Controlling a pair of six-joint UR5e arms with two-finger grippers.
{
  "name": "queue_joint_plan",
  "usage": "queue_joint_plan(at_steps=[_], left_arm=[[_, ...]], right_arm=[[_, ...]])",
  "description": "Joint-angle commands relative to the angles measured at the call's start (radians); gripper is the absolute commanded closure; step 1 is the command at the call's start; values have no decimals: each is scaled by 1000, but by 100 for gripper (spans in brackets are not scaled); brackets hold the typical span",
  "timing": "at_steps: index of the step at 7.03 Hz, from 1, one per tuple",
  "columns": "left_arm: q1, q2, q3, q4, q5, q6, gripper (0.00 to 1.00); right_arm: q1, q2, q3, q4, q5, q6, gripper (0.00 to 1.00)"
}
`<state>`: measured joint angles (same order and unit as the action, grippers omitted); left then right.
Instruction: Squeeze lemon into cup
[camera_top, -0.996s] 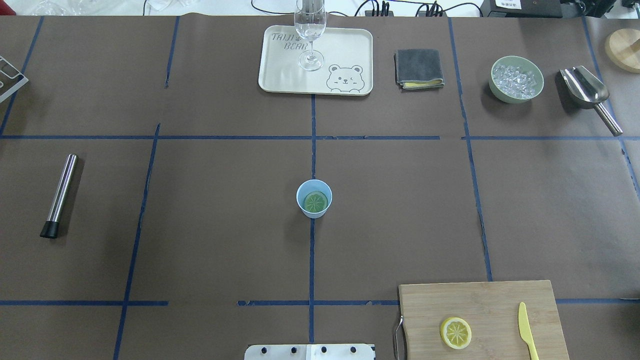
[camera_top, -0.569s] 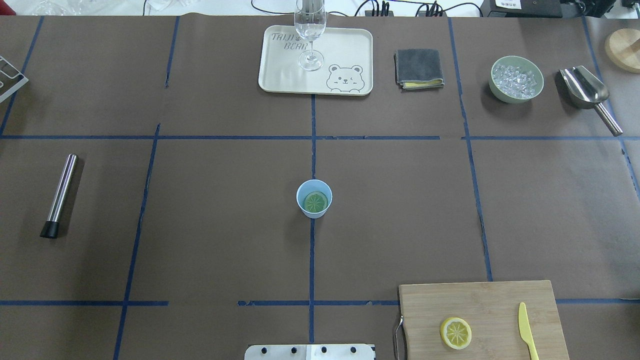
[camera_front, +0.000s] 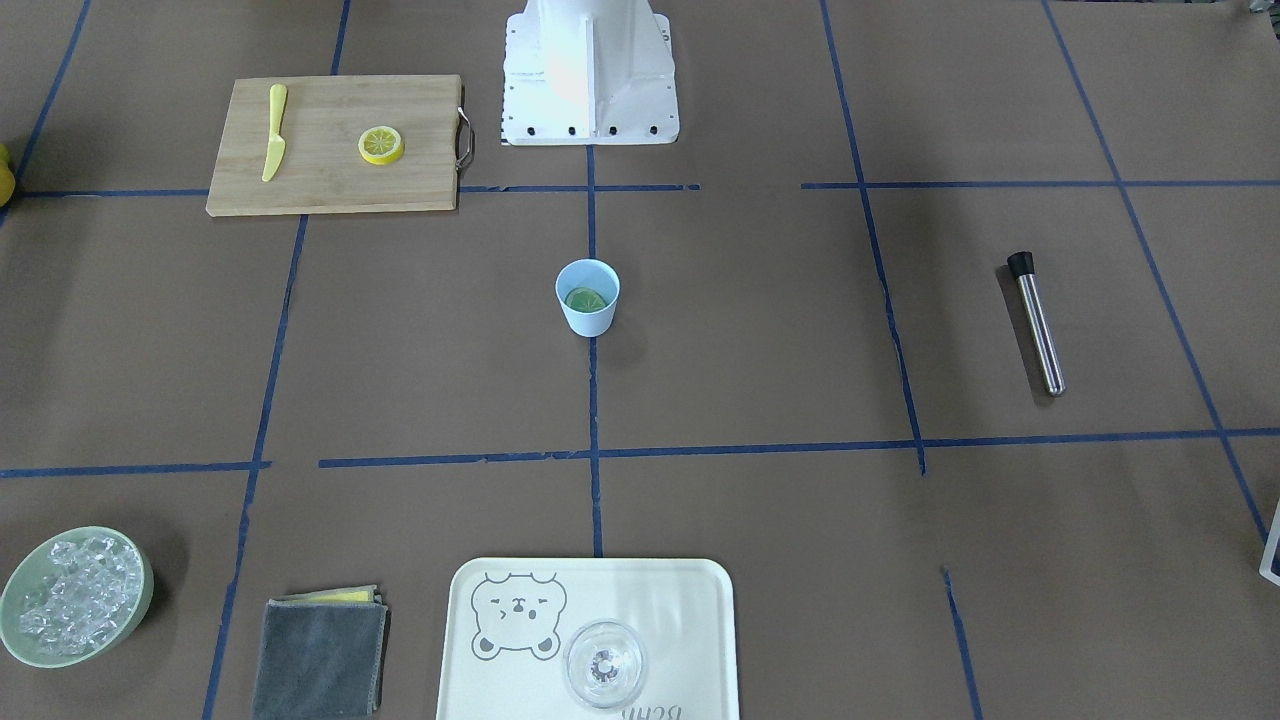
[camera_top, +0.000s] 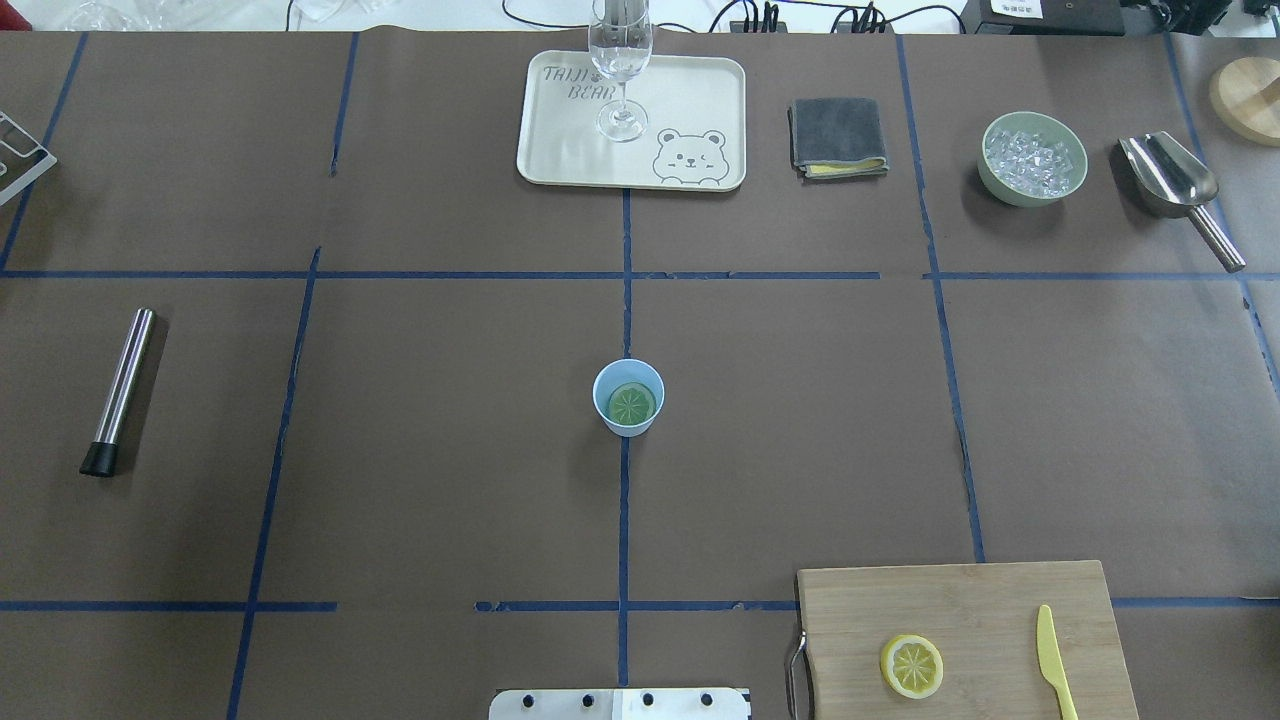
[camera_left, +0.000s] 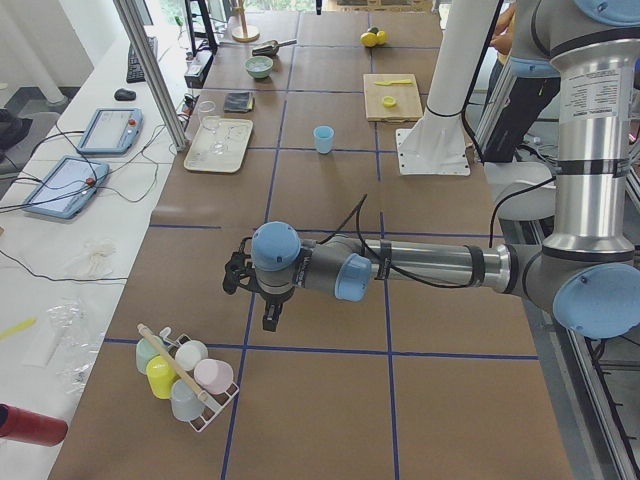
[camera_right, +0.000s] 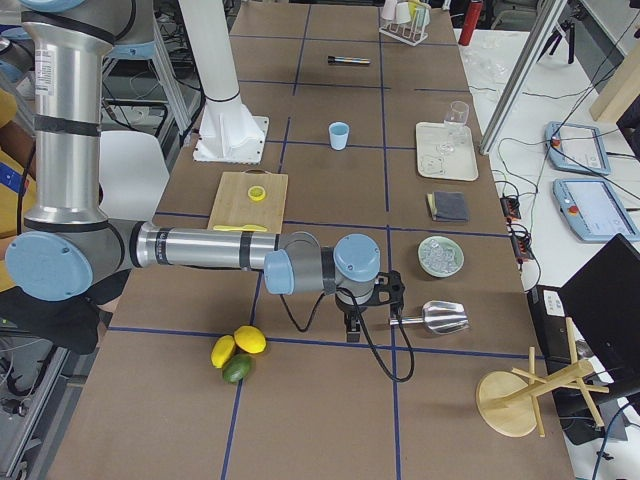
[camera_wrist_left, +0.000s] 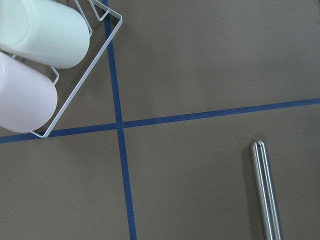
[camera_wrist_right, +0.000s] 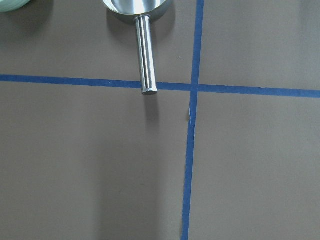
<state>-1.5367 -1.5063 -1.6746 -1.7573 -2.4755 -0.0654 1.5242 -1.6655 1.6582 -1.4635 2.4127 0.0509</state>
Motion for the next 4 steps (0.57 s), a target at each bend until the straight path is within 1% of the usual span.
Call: queue_joint_plan(at_steps=[1,2,3,4], left_arm=[[7,0,1,19,1,6,0],[16,-2,-23,19,7,6,0],[4,6,-61,24,127,6,0],[-2,-6,-89,142,148,9,0]], right_arm=[[-10,-2,79,-129,0,-32,0],[-18,-29,122,-174,0,-37,0],[-19,-54,165,-185,-9,-36,0],[-22,-62,167,-193,-10,-37,0]])
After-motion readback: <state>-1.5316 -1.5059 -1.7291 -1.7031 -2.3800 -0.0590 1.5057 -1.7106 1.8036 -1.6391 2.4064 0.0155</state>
